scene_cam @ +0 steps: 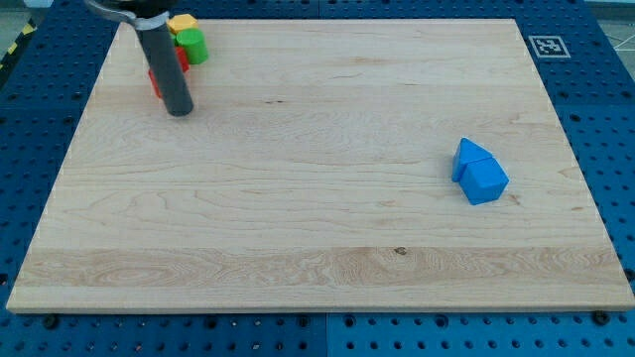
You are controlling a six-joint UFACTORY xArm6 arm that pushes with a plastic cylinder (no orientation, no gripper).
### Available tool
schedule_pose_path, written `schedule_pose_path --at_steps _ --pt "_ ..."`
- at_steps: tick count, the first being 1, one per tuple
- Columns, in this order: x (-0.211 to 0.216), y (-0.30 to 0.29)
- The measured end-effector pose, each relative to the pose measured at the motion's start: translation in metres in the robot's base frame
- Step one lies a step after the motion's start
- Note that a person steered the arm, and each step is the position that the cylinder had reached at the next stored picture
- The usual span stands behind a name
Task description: Push blue cube along with the blue triangle into the group of blocks
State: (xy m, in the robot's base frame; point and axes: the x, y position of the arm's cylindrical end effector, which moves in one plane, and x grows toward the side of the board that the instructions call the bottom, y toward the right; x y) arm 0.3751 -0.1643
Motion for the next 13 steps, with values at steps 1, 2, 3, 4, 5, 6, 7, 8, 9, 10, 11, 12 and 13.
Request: schedule_pose_path --at_steps 1,2,3,4,5,6,7,8,9,10,11,12,13 --pt "0.000 0.050" --pt "0.025 0.098" --pt "0.064 0.145" --pt "0.095 0.194" --pt "0.129 0.250" --pt "0.157 0.302" --pt "0.160 0.348" --pt "0.148 0.358" --pt "0.129 0.352" --pt "0.110 0.352" --pt "0.099 0.352" --pt "0.089 0.352" --pt "0.078 0.348"
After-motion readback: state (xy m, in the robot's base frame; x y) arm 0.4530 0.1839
